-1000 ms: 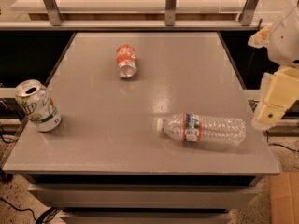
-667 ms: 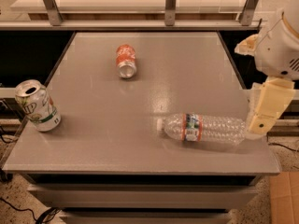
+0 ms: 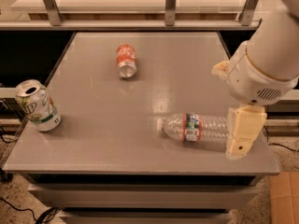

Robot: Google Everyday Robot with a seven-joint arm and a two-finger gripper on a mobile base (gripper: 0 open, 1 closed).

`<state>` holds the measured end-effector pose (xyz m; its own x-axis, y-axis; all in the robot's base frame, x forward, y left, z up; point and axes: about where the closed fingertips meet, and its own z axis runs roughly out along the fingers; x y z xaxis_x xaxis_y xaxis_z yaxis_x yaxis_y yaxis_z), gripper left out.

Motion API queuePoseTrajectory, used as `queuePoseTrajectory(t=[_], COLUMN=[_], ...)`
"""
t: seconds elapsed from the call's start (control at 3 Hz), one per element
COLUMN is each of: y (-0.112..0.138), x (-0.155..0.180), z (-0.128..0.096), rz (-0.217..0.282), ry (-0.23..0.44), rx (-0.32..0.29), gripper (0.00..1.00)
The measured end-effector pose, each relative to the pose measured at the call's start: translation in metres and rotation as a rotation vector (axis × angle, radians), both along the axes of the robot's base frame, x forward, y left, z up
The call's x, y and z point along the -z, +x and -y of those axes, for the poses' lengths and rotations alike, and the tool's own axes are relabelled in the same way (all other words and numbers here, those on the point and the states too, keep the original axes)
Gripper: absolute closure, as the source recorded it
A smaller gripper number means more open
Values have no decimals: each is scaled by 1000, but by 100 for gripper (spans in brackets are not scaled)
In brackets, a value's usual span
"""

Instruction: Move water bottle near coke can

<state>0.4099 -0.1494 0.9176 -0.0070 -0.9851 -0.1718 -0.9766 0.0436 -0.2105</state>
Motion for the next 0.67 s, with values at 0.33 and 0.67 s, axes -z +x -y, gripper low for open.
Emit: queuePoseTrajectory(t=[0.33, 0.67], y=[1, 6], x=[23, 42], z=[-17, -33], rz=[-12, -28], ry=[-33, -62], rx=[-44, -81], gripper=[0, 0])
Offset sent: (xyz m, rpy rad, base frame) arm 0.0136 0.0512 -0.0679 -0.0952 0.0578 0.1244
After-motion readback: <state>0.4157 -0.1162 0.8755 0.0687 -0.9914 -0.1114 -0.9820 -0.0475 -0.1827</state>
